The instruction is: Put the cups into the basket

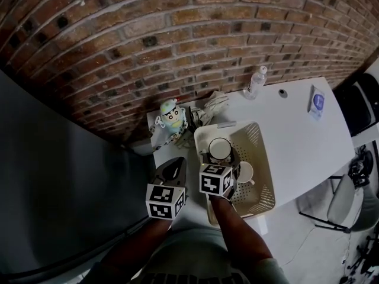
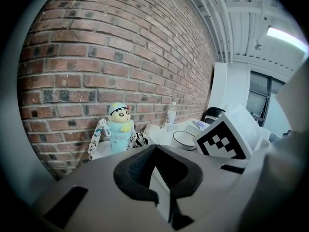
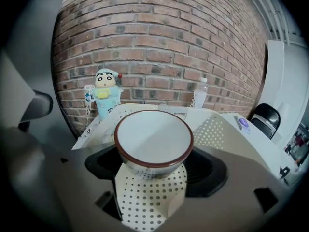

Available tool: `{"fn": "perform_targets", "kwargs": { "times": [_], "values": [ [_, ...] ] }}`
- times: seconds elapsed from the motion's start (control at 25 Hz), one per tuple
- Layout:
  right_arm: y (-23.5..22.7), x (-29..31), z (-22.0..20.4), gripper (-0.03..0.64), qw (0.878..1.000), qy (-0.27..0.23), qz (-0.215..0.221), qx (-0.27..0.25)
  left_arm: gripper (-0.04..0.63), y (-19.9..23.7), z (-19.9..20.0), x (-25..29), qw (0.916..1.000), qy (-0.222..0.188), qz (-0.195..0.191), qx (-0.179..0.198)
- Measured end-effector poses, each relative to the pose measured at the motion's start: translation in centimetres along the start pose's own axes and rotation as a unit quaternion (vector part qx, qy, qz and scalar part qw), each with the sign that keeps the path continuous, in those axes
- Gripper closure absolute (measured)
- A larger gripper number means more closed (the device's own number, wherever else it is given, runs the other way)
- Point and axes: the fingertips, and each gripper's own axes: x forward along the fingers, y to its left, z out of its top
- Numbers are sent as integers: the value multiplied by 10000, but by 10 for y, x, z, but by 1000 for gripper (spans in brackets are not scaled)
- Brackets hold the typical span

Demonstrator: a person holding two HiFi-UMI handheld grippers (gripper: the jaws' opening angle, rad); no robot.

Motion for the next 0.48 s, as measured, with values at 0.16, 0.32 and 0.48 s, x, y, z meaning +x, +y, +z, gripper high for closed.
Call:
{"fn": "perform_targets", "kwargs": {
  "times": [0.16, 0.32, 0.48],
  "values": [
    [-4, 9, 0, 241, 9999, 126, -71, 82, 589, 4, 2, 3, 10000, 10, -25, -25],
    [-6, 14, -1, 241, 9996, 213, -158, 91, 589, 8, 2, 4, 10000, 19, -38, -45],
    [-6, 17, 1, 241, 9993, 288, -189, 155, 589, 11, 2, 6, 10000, 15, -51, -75]
  ]
}}
